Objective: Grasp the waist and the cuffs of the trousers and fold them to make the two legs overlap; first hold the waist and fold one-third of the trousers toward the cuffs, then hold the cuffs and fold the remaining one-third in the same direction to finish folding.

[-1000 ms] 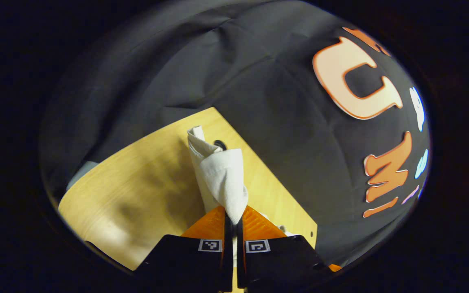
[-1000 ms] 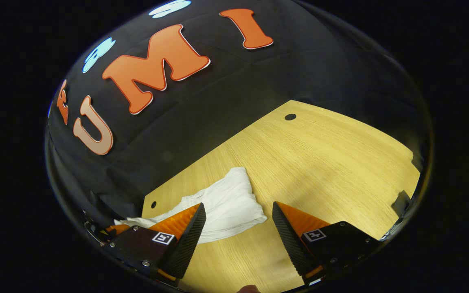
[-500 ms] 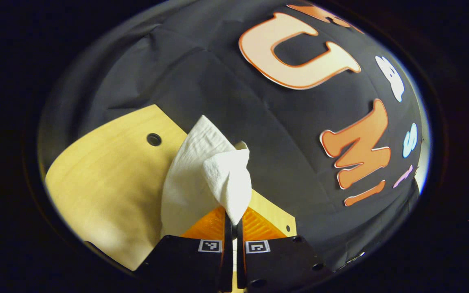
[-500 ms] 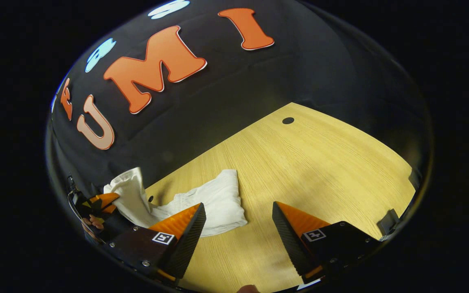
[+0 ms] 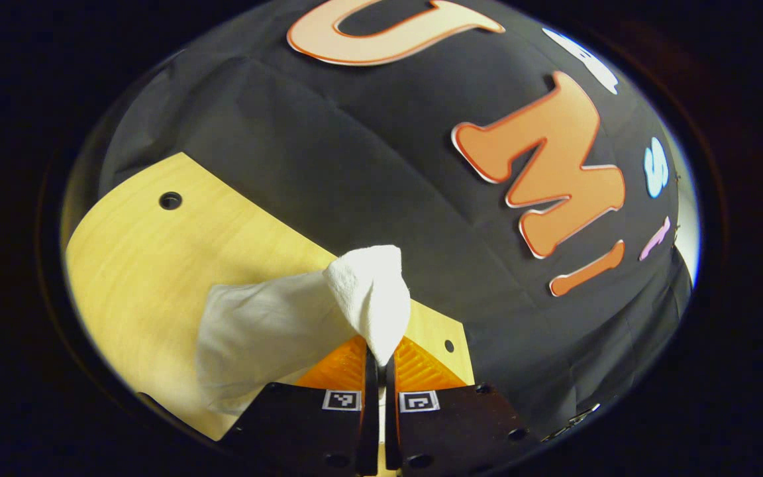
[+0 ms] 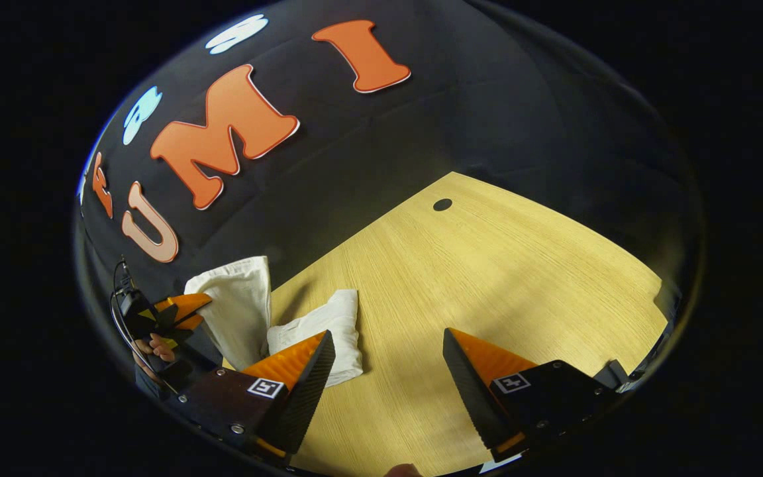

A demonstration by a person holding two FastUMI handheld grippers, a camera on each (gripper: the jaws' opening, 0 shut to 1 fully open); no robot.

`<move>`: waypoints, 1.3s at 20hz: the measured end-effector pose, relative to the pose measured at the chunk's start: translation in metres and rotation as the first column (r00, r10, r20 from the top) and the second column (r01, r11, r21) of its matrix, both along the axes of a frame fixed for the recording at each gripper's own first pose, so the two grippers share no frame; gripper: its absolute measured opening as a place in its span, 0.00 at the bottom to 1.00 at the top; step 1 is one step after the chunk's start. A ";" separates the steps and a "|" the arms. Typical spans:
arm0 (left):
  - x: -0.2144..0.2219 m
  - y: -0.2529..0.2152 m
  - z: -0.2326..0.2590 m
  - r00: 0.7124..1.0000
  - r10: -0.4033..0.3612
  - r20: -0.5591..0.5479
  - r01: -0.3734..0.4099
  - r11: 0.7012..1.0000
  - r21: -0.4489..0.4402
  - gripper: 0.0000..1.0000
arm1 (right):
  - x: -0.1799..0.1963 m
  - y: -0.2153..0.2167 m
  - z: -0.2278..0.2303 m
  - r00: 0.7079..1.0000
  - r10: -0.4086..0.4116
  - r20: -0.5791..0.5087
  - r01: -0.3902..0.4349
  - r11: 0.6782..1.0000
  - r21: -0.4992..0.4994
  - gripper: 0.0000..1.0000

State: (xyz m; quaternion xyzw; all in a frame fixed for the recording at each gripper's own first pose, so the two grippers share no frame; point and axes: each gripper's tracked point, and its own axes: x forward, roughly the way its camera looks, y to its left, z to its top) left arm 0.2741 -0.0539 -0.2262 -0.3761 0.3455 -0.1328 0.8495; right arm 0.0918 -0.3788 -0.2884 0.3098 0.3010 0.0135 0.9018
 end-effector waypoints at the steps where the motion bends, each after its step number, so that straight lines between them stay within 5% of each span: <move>1: -0.003 -0.015 0.000 1.000 -0.023 0.003 0.023 1.000 0.008 0.08 | 0.000 -0.004 -0.001 1.000 -0.001 -0.001 0.001 1.000 -0.007 0.98; 6: -0.021 -0.091 -0.027 0.982 -0.189 0.001 0.189 0.980 0.058 0.07 | 0.001 -0.015 -0.003 1.000 0.015 -0.003 -0.015 1.000 -0.015 0.98; 10: -0.065 -0.138 -0.053 0.906 -0.422 -0.039 0.423 0.899 0.110 0.10 | 0.003 -0.019 -0.009 1.000 0.030 -0.005 -0.030 1.000 -0.002 0.98; 13: -0.077 -0.142 -0.047 0.886 -0.465 0.002 0.459 0.876 0.147 0.60 | 0.008 -0.019 -0.006 0.999 0.045 0.014 -0.045 0.998 -0.041 0.99; 15: -0.085 -0.133 -0.038 0.890 -0.456 0.029 0.441 0.874 0.203 0.94 | 0.014 -0.018 0.002 0.997 0.060 0.043 -0.056 0.995 -0.083 0.99; 17: -0.078 -0.114 -0.026 0.902 -0.426 0.075 0.392 0.878 0.275 1.00 | 0.019 -0.017 0.012 0.993 0.080 0.083 -0.068 0.988 -0.140 0.99; 21: -0.074 -0.062 0.012 0.919 -0.347 0.185 0.241 0.868 0.434 0.99 | 0.021 -0.003 0.049 0.973 0.143 0.182 -0.091 0.960 -0.266 0.99; 26: -0.074 -0.009 0.077 0.903 -0.231 0.362 -0.010 0.831 0.556 0.99 | 0.019 0.029 0.107 0.918 0.240 0.317 -0.100 0.911 -0.401 0.98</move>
